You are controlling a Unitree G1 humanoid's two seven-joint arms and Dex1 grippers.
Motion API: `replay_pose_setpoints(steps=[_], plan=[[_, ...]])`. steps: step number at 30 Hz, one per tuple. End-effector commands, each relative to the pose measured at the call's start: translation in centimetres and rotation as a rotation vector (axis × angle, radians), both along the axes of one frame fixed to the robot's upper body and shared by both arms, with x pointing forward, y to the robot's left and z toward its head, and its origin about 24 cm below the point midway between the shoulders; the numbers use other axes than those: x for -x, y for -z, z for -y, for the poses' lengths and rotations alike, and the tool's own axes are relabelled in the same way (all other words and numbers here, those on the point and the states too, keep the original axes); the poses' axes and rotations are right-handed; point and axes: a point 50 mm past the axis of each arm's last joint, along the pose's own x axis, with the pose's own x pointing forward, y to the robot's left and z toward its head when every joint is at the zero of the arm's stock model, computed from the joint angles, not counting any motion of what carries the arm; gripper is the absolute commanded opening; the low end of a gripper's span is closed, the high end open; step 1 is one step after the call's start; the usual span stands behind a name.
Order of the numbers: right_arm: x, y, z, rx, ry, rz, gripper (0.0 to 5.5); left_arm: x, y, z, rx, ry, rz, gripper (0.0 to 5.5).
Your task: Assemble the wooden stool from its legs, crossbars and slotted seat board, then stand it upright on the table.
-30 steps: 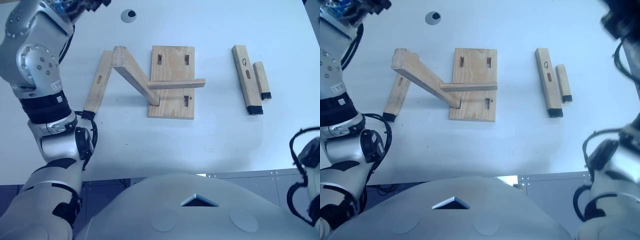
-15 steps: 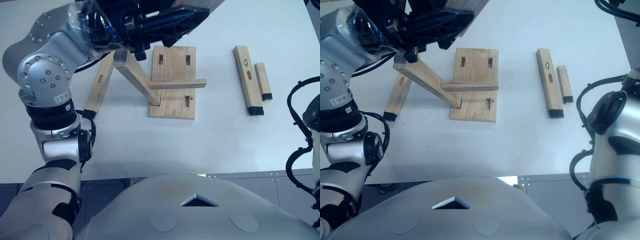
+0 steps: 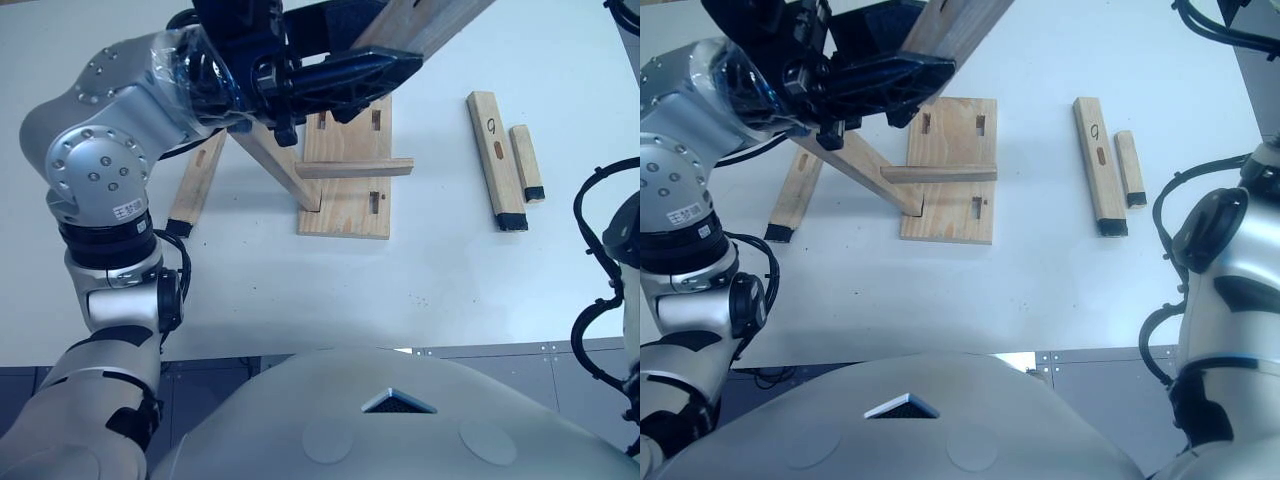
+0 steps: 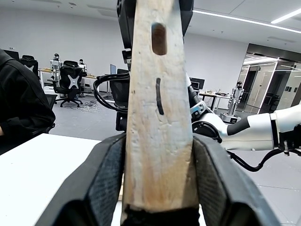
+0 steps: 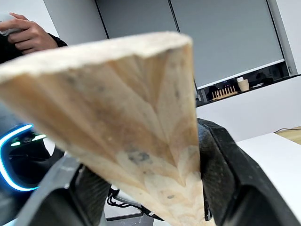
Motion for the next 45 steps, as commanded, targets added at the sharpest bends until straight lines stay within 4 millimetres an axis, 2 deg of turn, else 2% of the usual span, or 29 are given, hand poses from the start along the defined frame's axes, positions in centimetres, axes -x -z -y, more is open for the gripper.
replay_pose_setpoints(steps=[1,6,7,13,16,23,26,28,32,34,39,45], plan=[[0.0,0.1,-0.4,-0.007,-0.021,-0.002,2.44,0.1,-0.2,0.1,-0.013,-0.007,0.027,2.09],[0.2,0.5,-0.5,0.004,-0.001,0.012,2.4,-0.4,-0.5,0.0,-0.004,-0.047,0.045,2.09],[0.1,0.5,-0.5,0.008,0.022,0.018,2.39,-0.5,-0.5,0.0,-0.003,-0.054,0.048,2.45],[0.5,1.8,-1.5,0.119,0.168,0.125,2.07,-0.8,-0.5,0.0,-0.002,-0.088,0.056,3.31],[-0.2,2.4,-1.6,0.181,0.327,0.16,2.05,-1.3,-0.9,-0.7,0.009,-0.129,0.053,3.34],[-1.2,3.2,-0.4,0.227,0.641,0.202,2.05,-1.9,-1.7,-2.3,0.045,-0.216,0.055,3.34],[-0.7,3.7,-0.5,0.267,0.675,0.224,2.05,-2.1,-1.8,-2.6,0.061,-0.254,0.049,3.34],[0.1,4.6,-0.4,0.308,0.666,0.22,2.05,-2.9,-1.7,-3.1,0.059,-0.342,0.037,3.34],[1.5,7.1,1.0,0.383,0.669,0.174,2.05,-5.9,0.4,-5.5,-0.038,-0.657,-0.055,3.34],[2.1,8.7,1.4,0.414,0.659,0.144,2.05,-6.8,1.8,-6.5,-0.114,-0.751,-0.094,3.34],[4.1,11.5,2.1,0.466,0.588,0.067,2.05,-7.1,4.0,-6.8,-0.208,-0.775,-0.123,3.34],[4.9,12.6,2.0,0.48,0.531,0.02,2.05,-7.3,5.0,-6.9,-0.195,-0.775,-0.171,3.34]])
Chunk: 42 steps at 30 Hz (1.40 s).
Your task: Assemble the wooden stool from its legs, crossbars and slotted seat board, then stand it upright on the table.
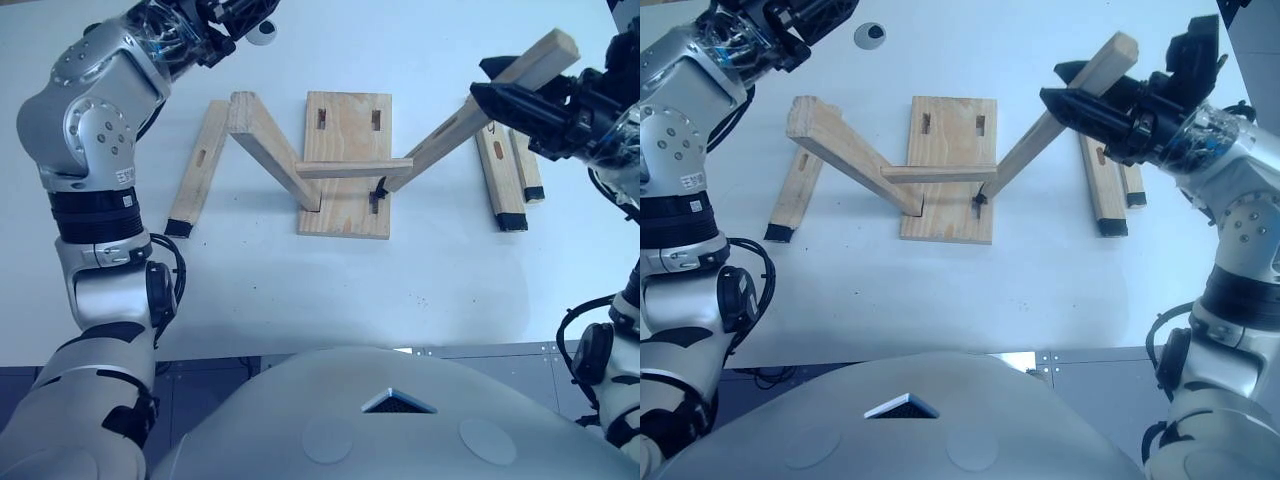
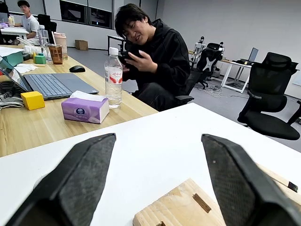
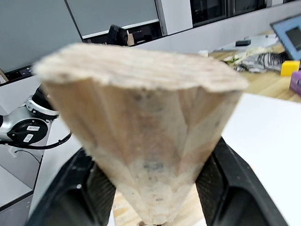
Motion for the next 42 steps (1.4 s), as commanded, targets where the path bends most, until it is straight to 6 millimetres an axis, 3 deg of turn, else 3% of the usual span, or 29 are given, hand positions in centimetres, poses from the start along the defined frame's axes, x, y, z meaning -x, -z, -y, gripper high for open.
replay_pose_setpoints(steps=[1,12,17,22,28,42], plan=[[0.4,-0.2,-0.3,0.03,-0.044,-0.008,2.05,-0.1,1.1,-0.3,0.006,-0.013,-0.038,3.34],[0.4,1.6,-0.3,0.267,-0.087,-0.007,2.04,0.3,2.1,-0.1,0.016,0.006,-0.07,3.34],[-0.4,0.5,-0.4,0.344,-0.153,0.034,2.04,0.5,2.5,0.4,0.011,0.023,-0.083,3.34],[-1.8,-0.9,-1.1,0.42,-0.227,0.076,2.04,0.7,4.6,1.0,-0.149,0.013,-0.116,3.34],[-3.1,-2.2,-1.7,0.529,-0.321,0.116,2.04,1.1,5.8,2.8,-0.15,0.032,-0.127,3.34],[-4.3,-2.7,-2.9,0.679,-0.441,0.146,2.04,1.3,6.5,3.9,-0.112,-0.009,-0.126,3.34]])
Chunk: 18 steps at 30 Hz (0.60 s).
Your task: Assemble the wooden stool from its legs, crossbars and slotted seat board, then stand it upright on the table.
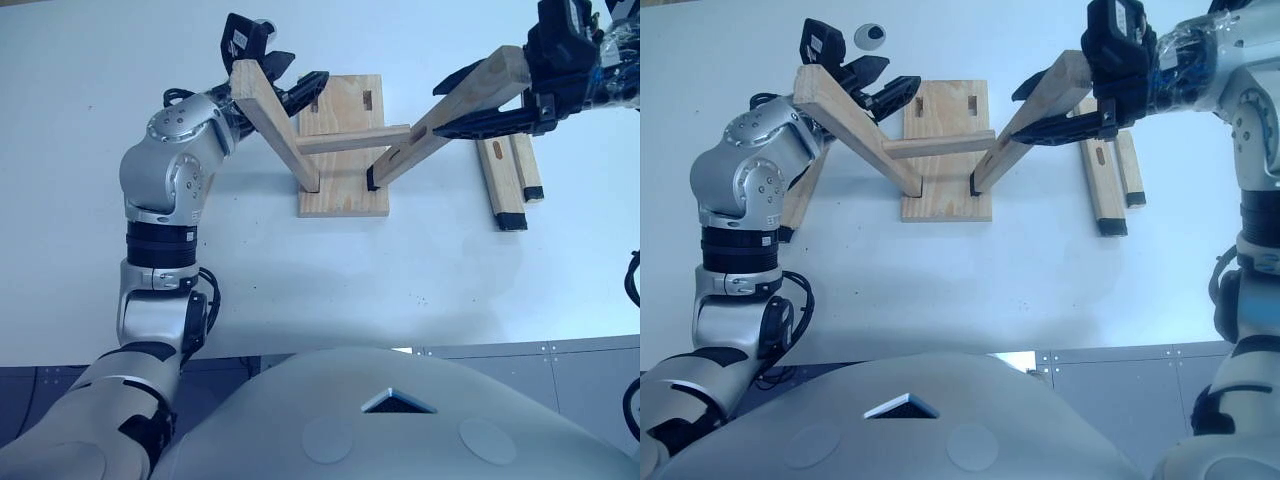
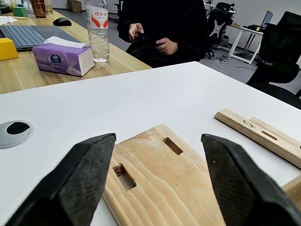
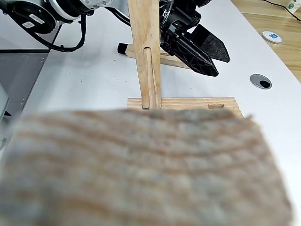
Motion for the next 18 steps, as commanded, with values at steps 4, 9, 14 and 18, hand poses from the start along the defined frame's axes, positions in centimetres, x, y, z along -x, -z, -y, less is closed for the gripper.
replay_pose_setpoints(steps=[4,9,14,18], plan=[[-0.9,0.5,-0.6,0.112,-0.005,-0.017,2.04,-0.2,0.9,0.6,-0.046,-0.025,-0.003,3.34],[-1.1,0.4,-1.2,0.129,-0.04,-0.021,2.04,-0.3,0.7,0.9,-0.024,-0.019,0.003,3.34],[-1.5,1.0,-1.6,0.145,-0.051,-0.049,2.04,-0.2,0.9,1.2,-0.008,-0.024,0.001,3.34],[-2.0,1.0,-2.2,0.166,-0.077,-0.05,2.04,-0.2,0.8,1.5,-0.009,-0.02,0.004,3.34]])
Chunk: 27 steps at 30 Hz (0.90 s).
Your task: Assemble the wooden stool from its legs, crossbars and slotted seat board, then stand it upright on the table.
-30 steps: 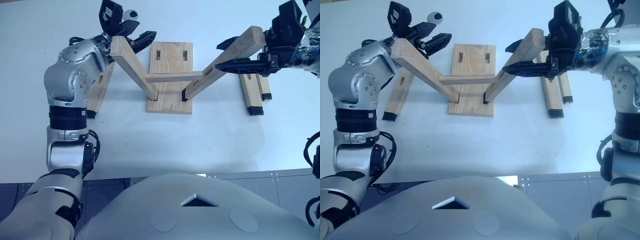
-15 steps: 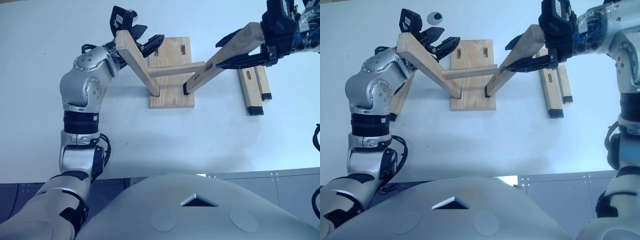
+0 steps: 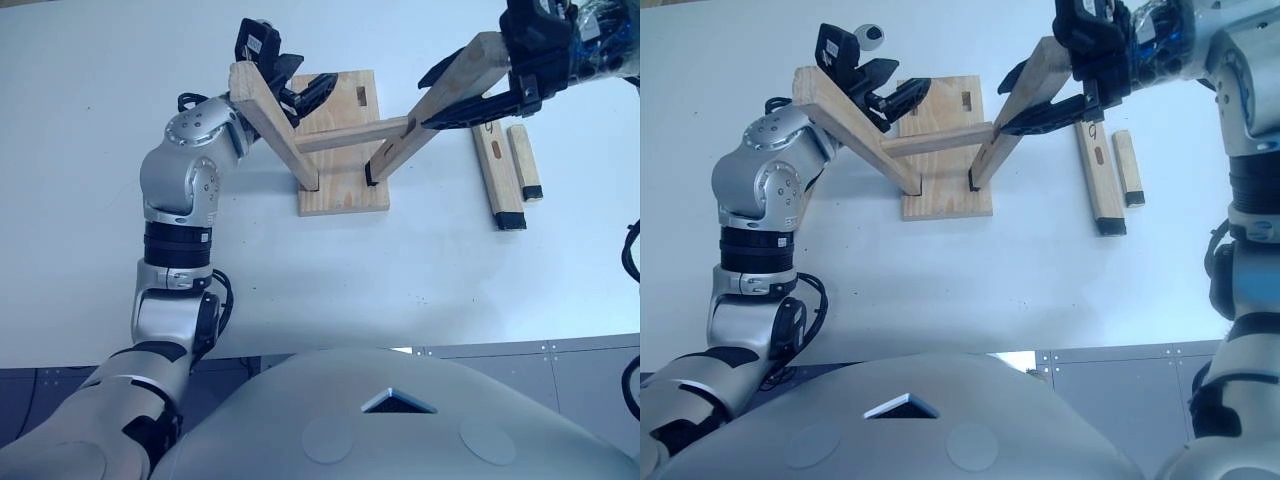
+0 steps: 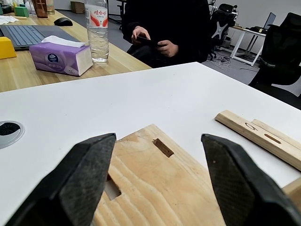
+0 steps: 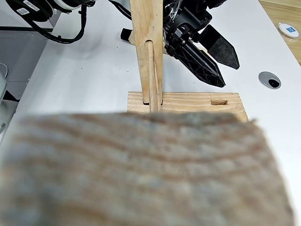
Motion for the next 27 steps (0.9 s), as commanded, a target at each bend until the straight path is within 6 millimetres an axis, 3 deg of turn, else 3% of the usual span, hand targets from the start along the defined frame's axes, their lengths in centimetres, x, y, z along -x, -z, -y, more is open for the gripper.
replay_pose_setpoints(steps=[1,7,9,14,17,18,20,22,24,27], plan=[[-0.4,1.7,-0.8,0.083,-0.014,-0.043,2.04,-0.1,0.0,0.2,-0.013,-0.009,0.005,3.34],[-0.4,2.4,-1.6,0.169,-0.071,-0.052,2.04,0.0,0.3,0.6,-0.028,-0.006,-0.002,3.34],[-0.4,2.5,-1.9,0.182,-0.084,-0.056,2.04,-0.3,-0.5,0.0,0.004,-0.026,0.012,3.34],[-0.3,2.7,-2.1,0.189,-0.085,-0.059,2.04,-1.5,-4.8,-3.4,-0.008,-0.119,0.112,3.34],[-0.1,3.0,-2.2,0.19,-0.074,-0.058,2.04,-2.0,-11.4,-5.4,-0.007,-0.31,0.268,3.34],[0.0,3.1,-2.2,0.19,-0.068,-0.058,2.04,-1.7,-13.5,-5.3,0.039,-0.333,0.314,3.19],[0.0,3.3,-2.1,0.194,-0.043,-0.052,2.04,-0.2,-17.7,-2.8,0.276,-0.3,0.364,2.93],[0.1,3.7,-2.1,0.197,-0.005,-0.043,2.04,1.4,-19.2,0.1,0.426,-0.251,0.331,2.6],[0.1,4.0,-2.3,0.194,0.028,-0.035,2.04,1.8,-18.0,2.0,0.478,-0.261,0.212,2.23],[0.1,4.5,-2.7,0.189,0.063,-0.027,2.04,1.8,-15.3,3.3,0.487,-0.335,0.025,1.73]])
